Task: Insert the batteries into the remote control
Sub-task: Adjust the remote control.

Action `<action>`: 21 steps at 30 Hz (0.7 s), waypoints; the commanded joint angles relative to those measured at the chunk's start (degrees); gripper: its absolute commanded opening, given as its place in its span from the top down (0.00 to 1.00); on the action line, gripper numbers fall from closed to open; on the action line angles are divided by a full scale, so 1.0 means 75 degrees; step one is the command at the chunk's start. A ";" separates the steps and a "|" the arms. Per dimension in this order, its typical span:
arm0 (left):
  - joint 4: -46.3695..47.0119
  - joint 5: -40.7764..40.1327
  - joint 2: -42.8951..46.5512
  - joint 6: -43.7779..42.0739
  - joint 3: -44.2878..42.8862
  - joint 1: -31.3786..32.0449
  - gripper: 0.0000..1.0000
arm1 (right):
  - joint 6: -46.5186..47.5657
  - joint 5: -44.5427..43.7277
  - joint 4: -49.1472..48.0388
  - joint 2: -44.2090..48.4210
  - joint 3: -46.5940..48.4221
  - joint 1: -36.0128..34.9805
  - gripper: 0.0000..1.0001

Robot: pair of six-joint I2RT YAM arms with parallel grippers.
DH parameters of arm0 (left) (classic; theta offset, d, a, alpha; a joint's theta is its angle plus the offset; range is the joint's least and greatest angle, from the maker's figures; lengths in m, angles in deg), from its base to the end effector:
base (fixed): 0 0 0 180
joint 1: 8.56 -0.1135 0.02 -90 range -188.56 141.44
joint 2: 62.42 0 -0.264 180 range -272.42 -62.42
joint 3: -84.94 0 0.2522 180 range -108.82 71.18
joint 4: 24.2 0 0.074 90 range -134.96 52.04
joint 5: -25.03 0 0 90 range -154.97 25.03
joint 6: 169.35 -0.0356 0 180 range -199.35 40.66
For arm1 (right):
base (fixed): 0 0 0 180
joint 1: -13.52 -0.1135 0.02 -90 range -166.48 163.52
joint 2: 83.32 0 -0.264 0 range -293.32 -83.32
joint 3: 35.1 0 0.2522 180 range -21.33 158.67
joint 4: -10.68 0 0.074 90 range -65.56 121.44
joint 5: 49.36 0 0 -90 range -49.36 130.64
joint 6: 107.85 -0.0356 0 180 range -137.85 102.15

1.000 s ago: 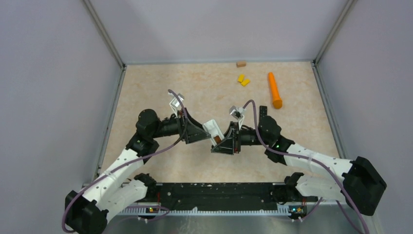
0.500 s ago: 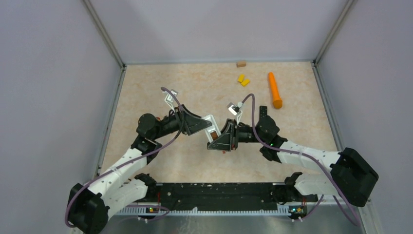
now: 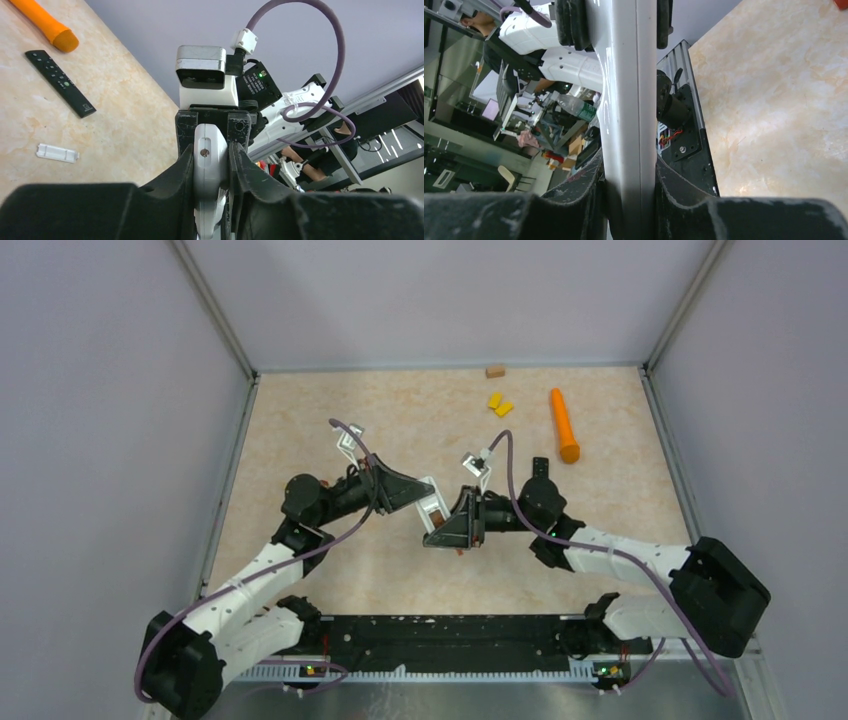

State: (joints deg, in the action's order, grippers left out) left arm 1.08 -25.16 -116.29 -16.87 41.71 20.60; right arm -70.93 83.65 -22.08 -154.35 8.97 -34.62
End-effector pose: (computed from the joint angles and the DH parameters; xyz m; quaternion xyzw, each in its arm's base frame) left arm 0.1725 -0.1224 0.3058 0.0934 0.6279 -0.6787 0.3694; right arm 0.1544 0.2087 0.2589 -0.2449 0.6349 0.6895 0.2481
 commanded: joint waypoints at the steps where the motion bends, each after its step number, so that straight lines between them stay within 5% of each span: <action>1: -0.0144 -0.0264 0.0093 -0.0808 0.0098 0.0025 1.00 | 0.0508 0.0050 0.0535 0.0105 0.0750 -0.0015 0.68; 5: -0.1287 -0.0672 0.0610 -0.2216 0.0017 0.0013 1.00 | 0.1635 -0.1125 0.2759 0.0832 0.0963 0.0027 0.32; 10: -0.2850 -0.1188 0.1090 -0.3504 -0.0285 0.0002 1.00 | 0.2637 -0.3274 0.5044 0.2103 0.1134 0.0122 0.22; 14: -0.3264 -0.1212 0.1225 -0.4015 -0.0359 0.0002 1.00 | 0.2785 -0.4498 0.6096 0.2460 0.1181 0.0152 0.27; 21: -0.3309 -0.0989 0.1379 -0.4675 -0.0192 0.0001 1.00 | 0.2864 -0.5869 0.7414 0.1391 0.1410 0.0158 0.66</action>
State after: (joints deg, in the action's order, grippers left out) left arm -25.36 -33.07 -107.59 -46.94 41.34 20.69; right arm -51.08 48.17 25.41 -139.51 17.32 -33.90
